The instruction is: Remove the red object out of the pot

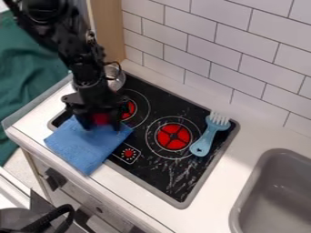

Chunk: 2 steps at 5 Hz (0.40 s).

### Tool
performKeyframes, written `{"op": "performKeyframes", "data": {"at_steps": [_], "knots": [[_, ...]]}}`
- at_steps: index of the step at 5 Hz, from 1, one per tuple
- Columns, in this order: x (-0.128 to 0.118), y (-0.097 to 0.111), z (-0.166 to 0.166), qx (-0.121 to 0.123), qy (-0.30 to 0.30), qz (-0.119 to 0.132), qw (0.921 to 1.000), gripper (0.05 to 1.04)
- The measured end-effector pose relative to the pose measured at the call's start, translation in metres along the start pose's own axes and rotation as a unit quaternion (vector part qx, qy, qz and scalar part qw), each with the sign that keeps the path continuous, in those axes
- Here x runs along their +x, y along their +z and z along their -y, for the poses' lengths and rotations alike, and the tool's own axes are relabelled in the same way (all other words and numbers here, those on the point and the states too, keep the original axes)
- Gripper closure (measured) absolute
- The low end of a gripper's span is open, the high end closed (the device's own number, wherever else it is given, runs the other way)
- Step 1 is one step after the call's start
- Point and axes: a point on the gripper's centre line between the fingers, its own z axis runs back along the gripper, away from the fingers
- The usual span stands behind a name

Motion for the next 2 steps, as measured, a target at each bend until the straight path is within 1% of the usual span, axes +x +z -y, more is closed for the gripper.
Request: {"op": "performKeyframes", "data": {"at_steps": [1, 2], "knots": [[0.0082, -0.0002, 0.0006, -0.002, 0.002, 0.008, 1.0000, 0.173], [0.0068, -0.0001, 0.0032, 0.000, -0.001, 0.005, 1.0000, 0.069]]}}
